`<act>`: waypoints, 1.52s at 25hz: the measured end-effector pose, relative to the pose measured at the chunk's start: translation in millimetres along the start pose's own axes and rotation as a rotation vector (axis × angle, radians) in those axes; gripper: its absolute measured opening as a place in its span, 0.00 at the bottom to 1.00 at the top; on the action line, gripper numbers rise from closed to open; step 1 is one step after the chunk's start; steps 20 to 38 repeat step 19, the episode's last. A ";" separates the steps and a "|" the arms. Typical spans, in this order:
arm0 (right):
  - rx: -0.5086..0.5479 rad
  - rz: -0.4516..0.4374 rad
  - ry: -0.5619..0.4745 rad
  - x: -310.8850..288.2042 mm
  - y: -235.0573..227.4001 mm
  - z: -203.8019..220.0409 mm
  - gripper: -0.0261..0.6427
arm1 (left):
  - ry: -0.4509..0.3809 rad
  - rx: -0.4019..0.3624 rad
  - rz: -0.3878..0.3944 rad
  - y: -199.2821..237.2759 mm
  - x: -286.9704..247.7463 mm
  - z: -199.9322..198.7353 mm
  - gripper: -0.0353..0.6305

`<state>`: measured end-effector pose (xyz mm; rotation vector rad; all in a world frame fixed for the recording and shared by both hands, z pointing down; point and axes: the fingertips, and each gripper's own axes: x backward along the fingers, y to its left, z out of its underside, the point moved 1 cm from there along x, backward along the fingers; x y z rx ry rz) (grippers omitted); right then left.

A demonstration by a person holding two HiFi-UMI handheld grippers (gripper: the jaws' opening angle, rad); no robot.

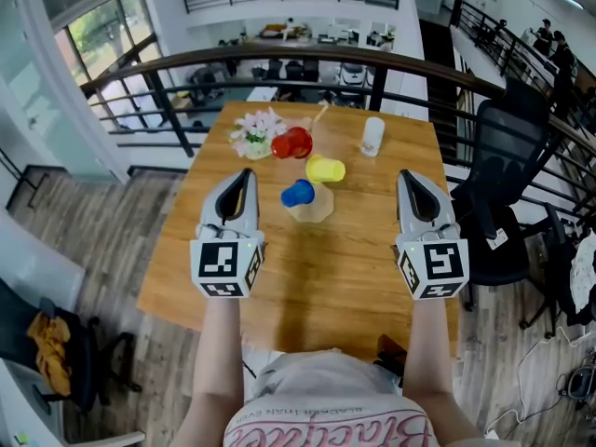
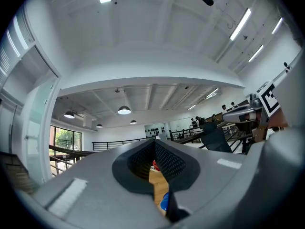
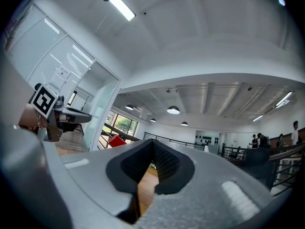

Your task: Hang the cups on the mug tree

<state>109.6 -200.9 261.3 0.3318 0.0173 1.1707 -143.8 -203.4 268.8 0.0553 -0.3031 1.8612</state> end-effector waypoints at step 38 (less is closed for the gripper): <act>0.042 -0.003 0.008 -4.9 3.1 0.0 0.04 | -0.013 -0.010 0.008 0.1 -2.3 -3.4 0.07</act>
